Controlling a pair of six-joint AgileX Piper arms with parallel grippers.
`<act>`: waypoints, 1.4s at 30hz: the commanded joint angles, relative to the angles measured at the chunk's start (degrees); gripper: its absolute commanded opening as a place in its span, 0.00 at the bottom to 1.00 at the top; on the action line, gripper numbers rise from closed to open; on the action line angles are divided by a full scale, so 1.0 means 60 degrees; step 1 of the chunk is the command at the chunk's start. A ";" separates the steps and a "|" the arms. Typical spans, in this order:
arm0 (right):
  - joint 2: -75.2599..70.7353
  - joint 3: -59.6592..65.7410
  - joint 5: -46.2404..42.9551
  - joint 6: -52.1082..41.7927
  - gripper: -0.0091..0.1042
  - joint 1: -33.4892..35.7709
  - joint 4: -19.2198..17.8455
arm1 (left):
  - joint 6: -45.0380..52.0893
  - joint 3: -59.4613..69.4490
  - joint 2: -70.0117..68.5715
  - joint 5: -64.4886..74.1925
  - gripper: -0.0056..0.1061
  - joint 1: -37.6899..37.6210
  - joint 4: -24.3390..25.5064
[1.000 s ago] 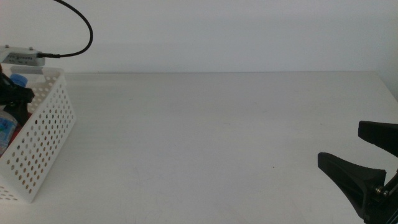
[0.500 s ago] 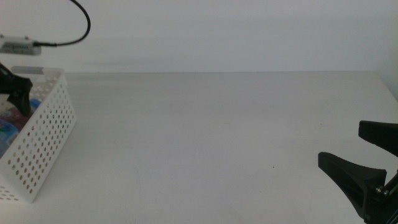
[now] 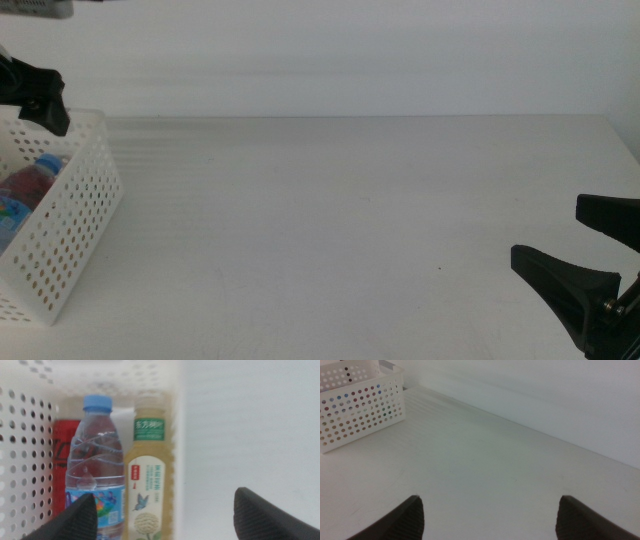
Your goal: Use arms to grab the bottles and put them into the dustbin to the left of the table.
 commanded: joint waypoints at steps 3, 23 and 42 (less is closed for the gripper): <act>-0.0009 -0.0279 -0.0736 -0.0028 0.73 0.0026 -0.0054 | -0.0017 0.1188 -0.2094 -0.1633 0.82 -0.0483 -0.0434; -0.0009 -0.0279 -0.0736 -0.0028 0.73 0.0026 -0.0054 | 0.0471 0.7640 -0.7968 -0.6724 0.81 -0.1298 -0.1409; -0.0009 -0.0279 -0.0736 -0.0028 0.73 0.0026 -0.0054 | 0.0353 0.9296 -0.9167 -0.8580 0.81 -0.1298 -0.1510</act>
